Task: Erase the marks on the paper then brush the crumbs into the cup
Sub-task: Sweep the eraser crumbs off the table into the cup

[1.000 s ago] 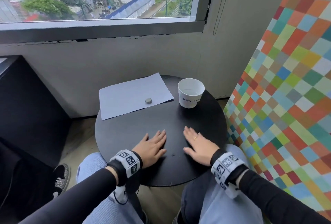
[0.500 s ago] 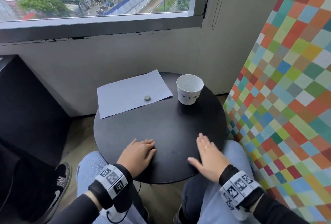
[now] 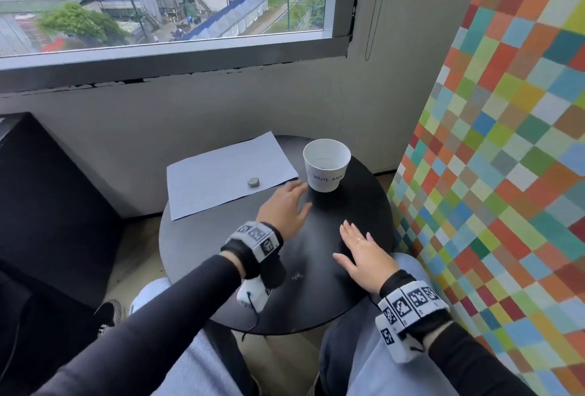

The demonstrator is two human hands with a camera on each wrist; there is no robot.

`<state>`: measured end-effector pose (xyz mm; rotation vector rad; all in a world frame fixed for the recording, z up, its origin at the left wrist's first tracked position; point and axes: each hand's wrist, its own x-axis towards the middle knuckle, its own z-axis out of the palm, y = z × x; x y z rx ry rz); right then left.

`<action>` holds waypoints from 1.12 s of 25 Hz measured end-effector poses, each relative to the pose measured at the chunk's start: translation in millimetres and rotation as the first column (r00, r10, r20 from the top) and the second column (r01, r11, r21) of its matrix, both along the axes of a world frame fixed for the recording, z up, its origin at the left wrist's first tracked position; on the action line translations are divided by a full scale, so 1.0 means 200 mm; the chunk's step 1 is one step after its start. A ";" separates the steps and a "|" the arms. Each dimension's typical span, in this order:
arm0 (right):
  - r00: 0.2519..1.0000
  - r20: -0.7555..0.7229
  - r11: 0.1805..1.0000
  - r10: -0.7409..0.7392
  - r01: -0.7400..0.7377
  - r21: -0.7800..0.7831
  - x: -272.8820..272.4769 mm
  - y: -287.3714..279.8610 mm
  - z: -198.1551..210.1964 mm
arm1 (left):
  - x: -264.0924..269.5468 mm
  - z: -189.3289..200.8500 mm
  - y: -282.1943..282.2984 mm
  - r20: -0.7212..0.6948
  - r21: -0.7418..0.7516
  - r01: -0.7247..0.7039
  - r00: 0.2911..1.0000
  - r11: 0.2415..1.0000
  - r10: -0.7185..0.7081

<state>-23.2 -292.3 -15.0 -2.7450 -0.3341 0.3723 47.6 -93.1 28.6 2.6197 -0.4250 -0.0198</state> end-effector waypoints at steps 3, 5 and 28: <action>0.998 -0.057 1.000 -0.009 0.009 -0.005 -0.01 -0.03 -0.03 | 0.19 0.01 -0.09 -0.004 0.090 -0.057 0.998 0.994 0.057; 0.996 -0.092 1.000 -0.015 0.016 0.020 -0.01 -0.05 -0.03 | 0.29 0.00 -0.15 -0.030 0.152 -0.098 0.994 0.984 0.103; 0.989 -0.143 0.999 0.045 -0.042 0.023 0.01 -0.14 -0.07 | 0.42 0.04 -0.14 -0.056 -0.436 -0.228 0.972 0.871 0.226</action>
